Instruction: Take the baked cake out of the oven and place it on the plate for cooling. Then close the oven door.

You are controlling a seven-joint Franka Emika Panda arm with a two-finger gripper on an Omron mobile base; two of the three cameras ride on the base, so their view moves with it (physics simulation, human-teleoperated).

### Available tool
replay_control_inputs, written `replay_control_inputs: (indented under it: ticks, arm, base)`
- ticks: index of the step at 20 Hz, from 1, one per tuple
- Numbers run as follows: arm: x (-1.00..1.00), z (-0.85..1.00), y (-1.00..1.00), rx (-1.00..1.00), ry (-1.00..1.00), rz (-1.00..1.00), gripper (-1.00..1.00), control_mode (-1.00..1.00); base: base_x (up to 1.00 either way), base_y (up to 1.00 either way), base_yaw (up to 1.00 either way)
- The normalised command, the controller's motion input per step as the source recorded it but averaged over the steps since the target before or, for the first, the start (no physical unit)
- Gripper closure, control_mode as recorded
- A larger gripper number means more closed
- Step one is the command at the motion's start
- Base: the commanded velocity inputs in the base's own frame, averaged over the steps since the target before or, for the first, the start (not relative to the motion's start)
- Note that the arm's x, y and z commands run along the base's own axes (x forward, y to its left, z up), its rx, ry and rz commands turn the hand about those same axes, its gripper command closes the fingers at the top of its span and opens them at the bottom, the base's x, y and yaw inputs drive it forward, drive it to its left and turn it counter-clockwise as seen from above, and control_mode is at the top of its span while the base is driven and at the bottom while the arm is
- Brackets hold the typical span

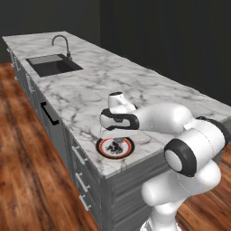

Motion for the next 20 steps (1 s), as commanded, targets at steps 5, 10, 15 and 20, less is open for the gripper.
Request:
replay_control_inputs:
  ticks: [5, 10, 15, 20]
  arm:
    - [0.27, -0.49, 0.0, 0.0, 0.0, -0.02, 1.0, -1.0]
    - [0.41, -0.37, 0.0, 0.0, 0.0, 0.0, 1.0, -1.0]
    - [0.33, -0.38, 0.01, 0.0, 0.0, 0.0, 1.0, -1.0]
    - [0.19, -0.39, 0.06, 0.0, 0.0, 0.0, 1.0, -1.0]
  base:
    - [0.0, 0.0, 0.0]
    - [0.0, 0.0, 0.0]
    - [0.0, 0.0, 0.0]
    - [0.0, 0.0, 0.0]
